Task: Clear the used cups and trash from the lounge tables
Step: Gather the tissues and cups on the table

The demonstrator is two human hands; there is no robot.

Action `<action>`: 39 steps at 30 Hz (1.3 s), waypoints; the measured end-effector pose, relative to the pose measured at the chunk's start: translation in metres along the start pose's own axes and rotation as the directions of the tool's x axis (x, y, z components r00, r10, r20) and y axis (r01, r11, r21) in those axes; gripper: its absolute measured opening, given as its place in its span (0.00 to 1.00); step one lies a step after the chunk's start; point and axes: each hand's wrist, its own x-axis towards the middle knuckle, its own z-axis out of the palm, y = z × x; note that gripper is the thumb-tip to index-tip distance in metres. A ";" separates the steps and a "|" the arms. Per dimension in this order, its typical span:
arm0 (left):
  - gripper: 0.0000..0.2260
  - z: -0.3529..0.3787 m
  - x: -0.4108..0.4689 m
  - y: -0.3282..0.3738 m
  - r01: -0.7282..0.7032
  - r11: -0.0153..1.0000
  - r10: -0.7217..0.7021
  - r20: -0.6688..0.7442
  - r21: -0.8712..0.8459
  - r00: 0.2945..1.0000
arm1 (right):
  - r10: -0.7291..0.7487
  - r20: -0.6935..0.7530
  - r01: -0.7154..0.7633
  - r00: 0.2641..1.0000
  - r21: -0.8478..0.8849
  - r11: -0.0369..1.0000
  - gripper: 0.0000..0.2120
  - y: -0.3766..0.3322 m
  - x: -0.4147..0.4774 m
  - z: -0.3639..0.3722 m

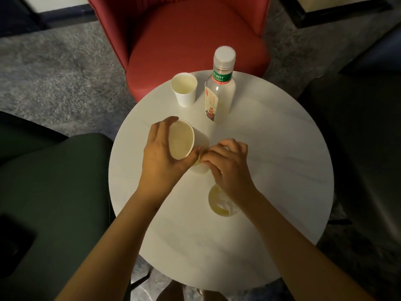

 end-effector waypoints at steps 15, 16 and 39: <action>0.39 -0.016 0.017 -0.061 -0.052 0.998 0.047 0.177 0.020 0.983 | 0.042 0.046 -0.050 0.998 0.191 0.980 0.05 -0.045 0.046 0.032; 0.38 -0.020 0.025 -0.065 0.002 1.000 -0.006 0.130 0.029 0.991 | 0.044 0.060 -0.053 0.997 0.157 0.986 0.04 -0.047 0.053 0.039; 0.34 -0.043 0.132 -0.124 0.051 0.982 -0.062 -0.053 -0.183 0.997 | 0.344 0.157 -0.322 0.926 -0.149 0.935 0.04 -0.012 0.117 0.118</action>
